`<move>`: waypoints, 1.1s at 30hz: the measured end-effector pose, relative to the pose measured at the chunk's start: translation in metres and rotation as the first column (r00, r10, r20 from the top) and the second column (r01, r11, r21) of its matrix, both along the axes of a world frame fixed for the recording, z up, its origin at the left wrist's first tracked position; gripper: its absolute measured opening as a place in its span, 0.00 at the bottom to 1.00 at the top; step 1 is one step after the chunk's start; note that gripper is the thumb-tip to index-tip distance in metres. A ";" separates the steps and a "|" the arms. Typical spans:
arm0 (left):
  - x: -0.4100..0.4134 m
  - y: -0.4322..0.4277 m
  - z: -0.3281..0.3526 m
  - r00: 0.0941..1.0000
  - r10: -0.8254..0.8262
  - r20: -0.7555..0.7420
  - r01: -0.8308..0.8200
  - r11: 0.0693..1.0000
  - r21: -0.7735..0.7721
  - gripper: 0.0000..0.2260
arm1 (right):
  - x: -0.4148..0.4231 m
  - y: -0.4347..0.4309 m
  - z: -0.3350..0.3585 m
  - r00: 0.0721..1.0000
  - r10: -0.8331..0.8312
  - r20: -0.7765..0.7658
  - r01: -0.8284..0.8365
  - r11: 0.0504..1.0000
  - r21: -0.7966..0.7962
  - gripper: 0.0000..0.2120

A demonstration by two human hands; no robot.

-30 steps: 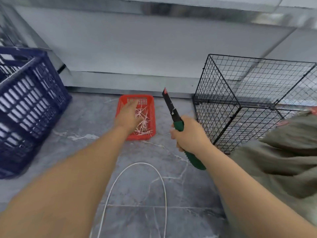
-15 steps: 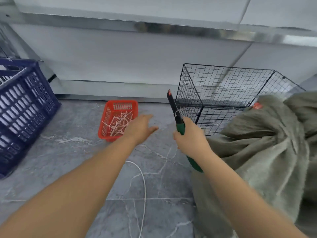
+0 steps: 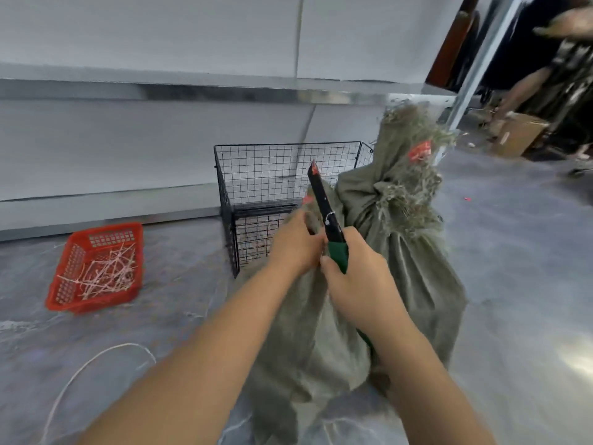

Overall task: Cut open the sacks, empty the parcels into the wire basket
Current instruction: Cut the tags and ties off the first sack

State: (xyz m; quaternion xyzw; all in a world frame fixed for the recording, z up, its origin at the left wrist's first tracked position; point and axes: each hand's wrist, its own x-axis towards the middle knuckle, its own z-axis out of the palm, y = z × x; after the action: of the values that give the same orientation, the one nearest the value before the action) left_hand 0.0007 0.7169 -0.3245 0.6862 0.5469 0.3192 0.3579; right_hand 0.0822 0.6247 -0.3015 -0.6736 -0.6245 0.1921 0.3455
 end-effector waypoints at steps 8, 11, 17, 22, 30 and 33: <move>0.003 -0.025 -0.033 0.988 -0.090 -0.125 0.142 0.851 0.506 0.27 | 0.024 0.006 0.008 0.996 -0.089 0.027 0.086 0.991 0.100 0.09; 0.010 -0.037 -0.049 0.967 -0.114 -0.229 0.240 0.712 0.660 0.15 | 0.028 0.008 0.004 0.990 -0.141 0.011 0.139 0.983 0.120 0.10; 0.018 -0.052 -0.067 0.931 -0.217 -0.293 0.364 0.605 0.708 0.11 | 0.045 0.010 0.001 0.975 -0.212 -0.061 0.219 0.967 0.133 0.17; 0.013 -0.061 -0.073 0.779 -0.379 -0.499 0.627 0.454 0.633 0.12 | 0.053 0.017 -0.005 0.958 -0.259 -0.125 0.270 0.959 0.085 0.18; -0.013 -0.069 0.012 0.948 -0.209 -0.239 0.290 0.265 0.919 0.09 | 0.071 0.015 -0.001 0.950 -0.294 -0.109 0.312 0.925 0.219 0.09; -0.026 -0.049 0.044 0.995 0.058 -0.078 0.043 0.457 0.888 0.12 | 0.077 0.010 0.010 0.946 -0.291 -0.145 0.321 0.905 0.279 0.09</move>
State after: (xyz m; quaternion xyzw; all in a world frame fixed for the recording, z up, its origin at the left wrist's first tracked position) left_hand -0.0253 0.6679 -0.2803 0.7844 0.3200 0.5253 -0.0803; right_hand 0.1595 0.6352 -0.2917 -0.6928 -0.5146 0.0721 0.5000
